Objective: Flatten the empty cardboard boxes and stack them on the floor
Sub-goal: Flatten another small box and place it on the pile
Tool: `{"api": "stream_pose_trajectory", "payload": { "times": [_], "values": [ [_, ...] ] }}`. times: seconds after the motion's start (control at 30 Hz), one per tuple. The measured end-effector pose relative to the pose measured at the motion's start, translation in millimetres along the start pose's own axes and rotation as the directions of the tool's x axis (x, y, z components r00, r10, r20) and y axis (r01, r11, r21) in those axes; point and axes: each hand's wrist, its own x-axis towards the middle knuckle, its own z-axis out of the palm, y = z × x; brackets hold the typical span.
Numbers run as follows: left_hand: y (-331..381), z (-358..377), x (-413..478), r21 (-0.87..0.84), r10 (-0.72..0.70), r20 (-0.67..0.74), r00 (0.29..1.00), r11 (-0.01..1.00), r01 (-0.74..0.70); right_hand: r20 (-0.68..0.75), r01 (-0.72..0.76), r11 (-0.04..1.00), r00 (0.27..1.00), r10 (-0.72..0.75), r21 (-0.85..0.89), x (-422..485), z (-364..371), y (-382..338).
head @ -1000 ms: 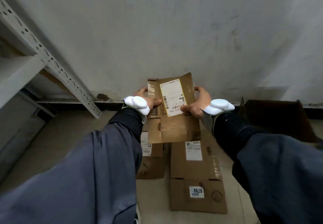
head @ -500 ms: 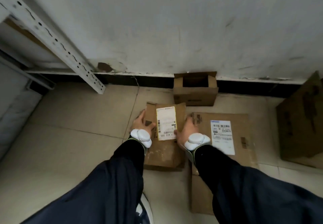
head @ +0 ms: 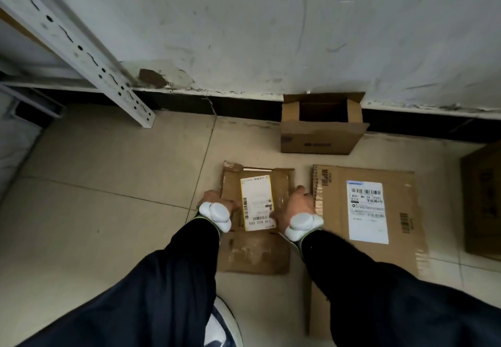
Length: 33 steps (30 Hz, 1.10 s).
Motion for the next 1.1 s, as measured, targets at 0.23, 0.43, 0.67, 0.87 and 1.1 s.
{"api": "stream_pose_trajectory", "payload": {
  "times": [0.23,0.43,0.67,0.87,1.1],
  "values": [
    [-4.4,-3.5,-5.3,-0.260,0.106,-0.043,0.993,0.959,-0.114,0.033,0.050,0.989,0.998,-0.055,0.140,5.2,-2.5,0.5],
    [-7.8,-0.2,-20.1,-0.555,0.141,-0.088,0.986,0.815,-0.166,0.051,0.067,0.934,0.995,-0.091,0.350,8.7,-16.2,3.9],
    [22.7,11.7,-34.1,0.056,0.216,-0.236,0.948,0.976,-0.208,0.030,0.045,0.996,0.998,-0.047,0.075,-7.0,-9.3,1.9],
    [17.2,28.3,-32.2,0.319,0.358,-0.112,0.927,0.896,-0.308,-0.122,0.343,0.898,0.914,-0.386,-0.274,-15.2,13.3,6.9],
    [15.2,39.1,-32.8,0.418,0.308,-0.092,0.947,0.875,-0.244,0.189,0.429,0.815,0.903,-0.385,-0.390,-10.7,29.8,10.5]
  ]
}}
